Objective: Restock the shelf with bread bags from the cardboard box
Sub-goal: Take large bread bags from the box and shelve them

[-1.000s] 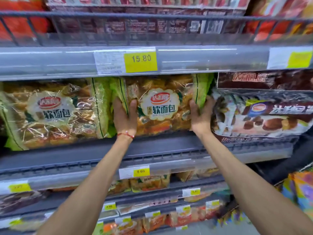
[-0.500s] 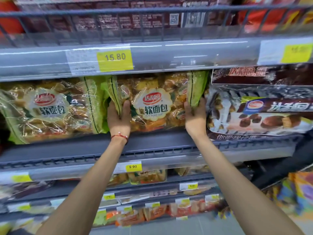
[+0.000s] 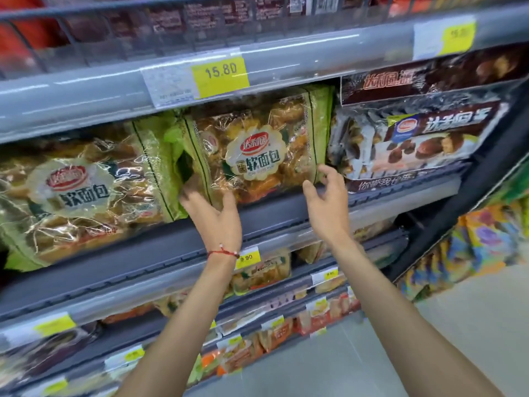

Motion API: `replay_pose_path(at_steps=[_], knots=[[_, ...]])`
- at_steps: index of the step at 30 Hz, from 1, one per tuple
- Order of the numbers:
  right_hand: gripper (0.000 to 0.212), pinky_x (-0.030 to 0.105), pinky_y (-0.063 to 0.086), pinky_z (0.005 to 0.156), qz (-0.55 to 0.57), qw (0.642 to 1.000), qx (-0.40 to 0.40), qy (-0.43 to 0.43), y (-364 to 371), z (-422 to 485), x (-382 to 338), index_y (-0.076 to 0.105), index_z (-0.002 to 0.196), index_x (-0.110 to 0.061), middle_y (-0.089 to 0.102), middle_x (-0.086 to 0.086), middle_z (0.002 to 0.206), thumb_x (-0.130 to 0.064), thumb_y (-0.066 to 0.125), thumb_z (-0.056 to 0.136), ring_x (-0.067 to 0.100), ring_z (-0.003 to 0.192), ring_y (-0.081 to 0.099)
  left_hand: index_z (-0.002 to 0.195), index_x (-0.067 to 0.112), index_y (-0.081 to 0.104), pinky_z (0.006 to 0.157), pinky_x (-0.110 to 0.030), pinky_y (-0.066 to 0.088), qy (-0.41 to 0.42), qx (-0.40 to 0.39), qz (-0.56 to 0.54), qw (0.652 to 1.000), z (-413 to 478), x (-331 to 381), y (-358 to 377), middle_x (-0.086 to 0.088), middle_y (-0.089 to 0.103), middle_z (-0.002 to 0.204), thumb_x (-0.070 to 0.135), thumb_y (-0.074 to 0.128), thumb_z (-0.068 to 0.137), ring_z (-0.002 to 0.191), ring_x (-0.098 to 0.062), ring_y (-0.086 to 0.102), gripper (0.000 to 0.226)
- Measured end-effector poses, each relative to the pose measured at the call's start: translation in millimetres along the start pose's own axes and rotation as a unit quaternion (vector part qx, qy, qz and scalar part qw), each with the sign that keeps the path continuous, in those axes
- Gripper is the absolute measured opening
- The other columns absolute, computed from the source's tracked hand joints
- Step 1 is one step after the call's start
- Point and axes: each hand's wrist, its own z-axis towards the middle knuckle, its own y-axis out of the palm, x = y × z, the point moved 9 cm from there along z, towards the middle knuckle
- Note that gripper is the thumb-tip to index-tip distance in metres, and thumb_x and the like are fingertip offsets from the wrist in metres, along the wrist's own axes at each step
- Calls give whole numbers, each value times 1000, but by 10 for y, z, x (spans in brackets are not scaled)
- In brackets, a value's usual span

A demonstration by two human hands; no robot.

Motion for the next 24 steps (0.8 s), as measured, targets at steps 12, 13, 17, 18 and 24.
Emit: replay_pose_path(at_steps=[12, 13, 17, 18, 24], knots=[[20, 27, 53, 87, 12, 989, 138, 45, -311, -1972, 155, 70, 110, -19, 72, -1, 111, -13, 59, 95, 12, 100, 67, 121, 10, 54, 80, -16, 50, 46, -385, -100, 916, -1314, -43, 177, 2, 56, 121, -4, 52, 89, 100, -11, 61, 35], [20, 29, 54, 86, 13, 987, 146, 63, -372, -2159, 229, 70, 110, -18, 73, -2, 109, -15, 59, 93, 12, 98, 68, 119, 8, 54, 77, -12, 48, 36, -409, -103, 906, -1484, -93, 189, -1, 57, 119, -6, 53, 88, 95, -11, 61, 34], [15, 10, 48, 76, 25, 970, 187, 151, -646, -3050, 555, 70, 108, -16, 72, -6, 103, -15, 61, 96, -8, 88, 64, 114, 9, 56, 71, -8, 45, 12, -512, -82, 855, -2261, -326, 188, -2, 60, 108, -7, 55, 87, 82, 5, 57, 32], [15, 7, 46, 75, 26, 964, 202, 170, -712, -3307, 638, 70, 108, -18, 71, -8, 102, -13, 61, 97, -11, 87, 63, 114, 7, 57, 71, -7, 44, 12, -542, -66, 838, -2469, -417, 183, -3, 61, 107, -8, 54, 87, 80, 10, 57, 31], [23, 8, 46, 70, 27, 913, 288, 288, -1001, -5046, 1123, 70, 106, -19, 73, -3, 100, -1, 60, 97, -3, 78, 62, 113, 11, 59, 74, -15, 44, -5, -680, 0, 733, -3871, -896, -131, 1, 63, 105, -2, 54, 79, 80, 3, 57, 37]])
